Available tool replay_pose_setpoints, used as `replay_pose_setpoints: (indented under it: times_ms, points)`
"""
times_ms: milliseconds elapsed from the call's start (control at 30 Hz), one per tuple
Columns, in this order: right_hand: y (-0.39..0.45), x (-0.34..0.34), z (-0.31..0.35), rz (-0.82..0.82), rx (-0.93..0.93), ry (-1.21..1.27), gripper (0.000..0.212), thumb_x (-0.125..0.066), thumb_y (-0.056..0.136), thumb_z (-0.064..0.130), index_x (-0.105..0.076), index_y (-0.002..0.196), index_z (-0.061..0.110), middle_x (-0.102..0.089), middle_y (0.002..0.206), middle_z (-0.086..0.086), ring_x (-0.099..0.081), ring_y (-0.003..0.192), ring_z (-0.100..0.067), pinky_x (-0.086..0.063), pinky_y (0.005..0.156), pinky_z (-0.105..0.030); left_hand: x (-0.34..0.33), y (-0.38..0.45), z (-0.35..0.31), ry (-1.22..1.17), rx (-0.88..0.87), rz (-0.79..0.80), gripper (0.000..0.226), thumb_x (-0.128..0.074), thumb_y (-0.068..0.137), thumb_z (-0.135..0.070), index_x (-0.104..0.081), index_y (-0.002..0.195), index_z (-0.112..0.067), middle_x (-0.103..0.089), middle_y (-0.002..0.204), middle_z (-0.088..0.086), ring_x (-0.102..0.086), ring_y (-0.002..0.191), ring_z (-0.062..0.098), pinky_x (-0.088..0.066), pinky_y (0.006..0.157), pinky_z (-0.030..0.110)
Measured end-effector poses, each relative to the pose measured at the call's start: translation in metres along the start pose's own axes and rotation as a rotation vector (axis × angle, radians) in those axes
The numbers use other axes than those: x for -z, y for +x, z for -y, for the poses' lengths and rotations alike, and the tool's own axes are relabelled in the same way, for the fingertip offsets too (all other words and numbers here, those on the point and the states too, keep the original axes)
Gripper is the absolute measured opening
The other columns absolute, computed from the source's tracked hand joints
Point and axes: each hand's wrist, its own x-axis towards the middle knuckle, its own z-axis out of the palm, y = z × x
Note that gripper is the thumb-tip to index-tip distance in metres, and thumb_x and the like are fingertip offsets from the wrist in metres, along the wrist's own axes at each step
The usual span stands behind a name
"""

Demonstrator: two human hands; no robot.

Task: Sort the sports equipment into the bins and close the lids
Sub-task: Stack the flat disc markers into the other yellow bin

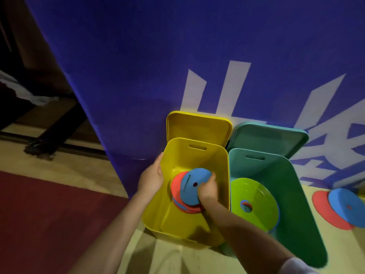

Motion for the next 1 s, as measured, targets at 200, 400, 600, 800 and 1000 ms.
replay_pose_setpoints:
  times_ms: [200, 400, 600, 800, 1000]
  points:
    - [-0.009, 0.001, 0.016, 0.095, 0.035, -0.290, 0.075, -0.054, 0.088, 0.030, -0.019, 0.150, 0.007, -0.015, 0.153, -0.020, -0.009, 0.144, -0.035, -0.015, 0.117, -0.046, -0.011, -0.004, -0.009, 0.207, -0.062, 0.013, 0.058, -0.041, 0.099, -0.028, -0.020, 0.152, -0.015, -0.046, 0.136, 0.017, -0.050, 0.117, 0.034, -0.047, 0.088, 0.045]
    - [-0.030, 0.088, 0.034, 0.115, 0.352, 0.253, 0.048, -0.053, 0.091, 0.009, -0.045, 0.138, 0.010, -0.053, 0.131, -0.013, -0.053, 0.117, -0.023, -0.042, 0.101, -0.033, -0.021, -0.018, -0.059, 0.127, -0.184, -0.106, 0.047, -0.055, 0.092, -0.022, -0.048, 0.137, -0.008, -0.048, 0.135, 0.021, -0.045, 0.124, 0.038, -0.036, 0.103, 0.045]
    - [-0.029, 0.224, -0.038, -0.263, 0.261, 0.577, 0.029, -0.049, 0.091, 0.000, -0.059, 0.116, 0.010, -0.063, 0.095, -0.006, -0.058, 0.083, -0.015, -0.048, 0.080, -0.032, -0.072, -0.060, -0.199, -0.191, -0.437, 0.121, 0.040, -0.050, 0.089, -0.021, -0.058, 0.125, -0.009, -0.054, 0.123, 0.016, -0.051, 0.118, 0.030, -0.035, 0.103, 0.031]
    - [-0.014, 0.325, -0.153, -0.436, -0.018, 0.590, 0.025, -0.044, 0.094, 0.008, -0.059, 0.112, 0.018, -0.061, 0.090, 0.003, -0.059, 0.081, -0.011, -0.050, 0.073, -0.030, -0.155, -0.105, -0.311, -0.359, -0.518, 0.382, 0.032, -0.050, 0.092, -0.011, -0.060, 0.121, -0.017, -0.056, 0.118, 0.005, -0.058, 0.100, 0.017, -0.047, 0.092, 0.032]
    - [0.027, 0.395, -0.268, -0.469, -0.304, 0.529, 0.026, -0.045, 0.090, 0.007, -0.061, 0.110, 0.009, -0.063, 0.089, -0.007, -0.058, 0.086, -0.024, -0.049, 0.086, -0.043, -0.249, -0.120, -0.398, -0.357, -0.440, 0.533, 0.030, -0.046, 0.095, -0.017, -0.059, 0.122, -0.019, -0.061, 0.119, -0.001, -0.057, 0.098, 0.011, -0.044, 0.084, 0.024]
